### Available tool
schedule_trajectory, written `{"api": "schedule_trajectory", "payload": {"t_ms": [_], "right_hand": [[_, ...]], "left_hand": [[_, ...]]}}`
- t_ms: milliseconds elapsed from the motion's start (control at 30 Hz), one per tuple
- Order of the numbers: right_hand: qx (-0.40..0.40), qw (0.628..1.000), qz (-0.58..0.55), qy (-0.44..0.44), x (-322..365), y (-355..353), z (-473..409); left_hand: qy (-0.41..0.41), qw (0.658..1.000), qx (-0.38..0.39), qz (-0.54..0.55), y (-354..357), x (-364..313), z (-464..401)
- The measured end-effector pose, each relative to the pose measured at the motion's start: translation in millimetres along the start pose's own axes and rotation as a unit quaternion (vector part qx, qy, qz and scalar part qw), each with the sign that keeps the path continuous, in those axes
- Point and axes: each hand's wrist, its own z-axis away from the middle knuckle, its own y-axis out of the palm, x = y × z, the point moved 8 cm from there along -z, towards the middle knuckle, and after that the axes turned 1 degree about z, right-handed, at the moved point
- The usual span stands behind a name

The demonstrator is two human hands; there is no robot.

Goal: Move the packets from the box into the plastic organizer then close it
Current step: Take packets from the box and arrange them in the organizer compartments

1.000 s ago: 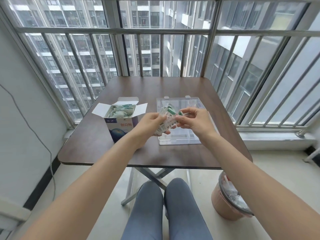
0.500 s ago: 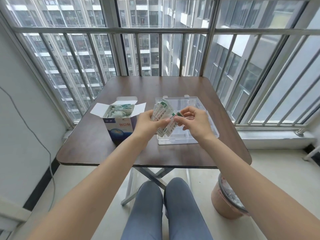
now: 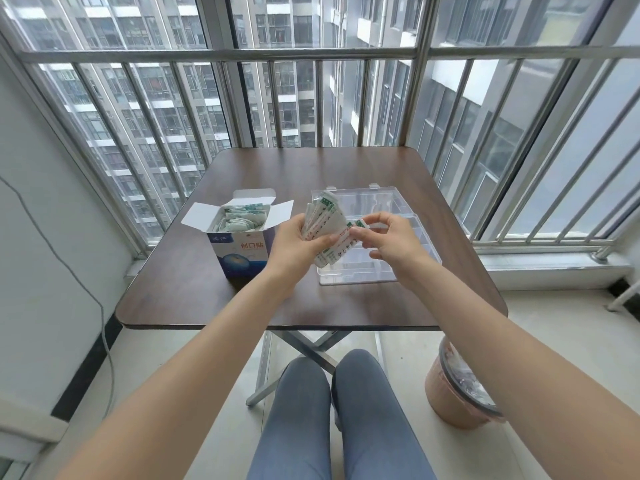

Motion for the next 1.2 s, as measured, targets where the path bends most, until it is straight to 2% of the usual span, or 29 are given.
{"api": "schedule_trajectory", "payload": {"t_ms": [100, 167, 233, 300, 467, 667, 767, 867, 933, 1067, 1200], "right_hand": [[-0.005, 1.000, 0.013, 0.009, -3.7, -3.4, -2.8], [-0.017, 0.999, 0.024, 0.022, -8.6, -9.6, -5.8], [-0.026, 0.998, 0.048, 0.035, -13.2, -14.7, -8.4], [-0.037, 0.996, 0.077, 0.032, -14.9, -16.9, -10.8], [-0.079, 0.981, 0.179, 0.007, -11.3, -10.5, -12.1], [-0.065, 0.944, 0.323, -0.009, -9.6, 10.8, -9.0], [-0.047, 0.907, 0.418, 0.010, -10.0, 15.8, -5.5], [-0.060, 0.847, 0.528, -0.019, 3.1, 18.9, -1.3], [-0.069, 0.828, 0.556, -0.037, 9.3, 21.9, 0.6], [-0.087, 0.824, 0.558, -0.052, 12.9, 20.7, 1.8], [-0.072, 0.831, 0.551, -0.035, 5.5, 19.3, 0.1]], "left_hand": [[0.018, 0.999, -0.011, -0.038, -5.9, -2.5, -0.8], [0.052, 0.990, -0.030, -0.127, -11.7, -8.6, 0.4], [0.093, 0.966, -0.044, -0.236, -15.2, -15.1, 3.3], [0.111, 0.956, -0.032, -0.270, -12.9, -17.0, 7.4], [0.112, 0.947, -0.010, -0.300, -3.5, -14.2, 11.8], [0.101, 0.944, 0.004, -0.314, -3.5, -10.5, 6.9], [0.092, 0.951, 0.008, -0.295, -4.1, -8.3, 5.5], [0.080, 0.957, 0.010, -0.279, -5.4, -5.3, 4.8], [0.082, 0.956, 0.007, -0.281, -6.4, -5.9, 4.5], [0.081, 0.954, 0.007, -0.288, -7.8, -6.5, 3.2], [0.078, 0.955, 0.015, -0.284, -5.9, -6.1, 4.6]]}}
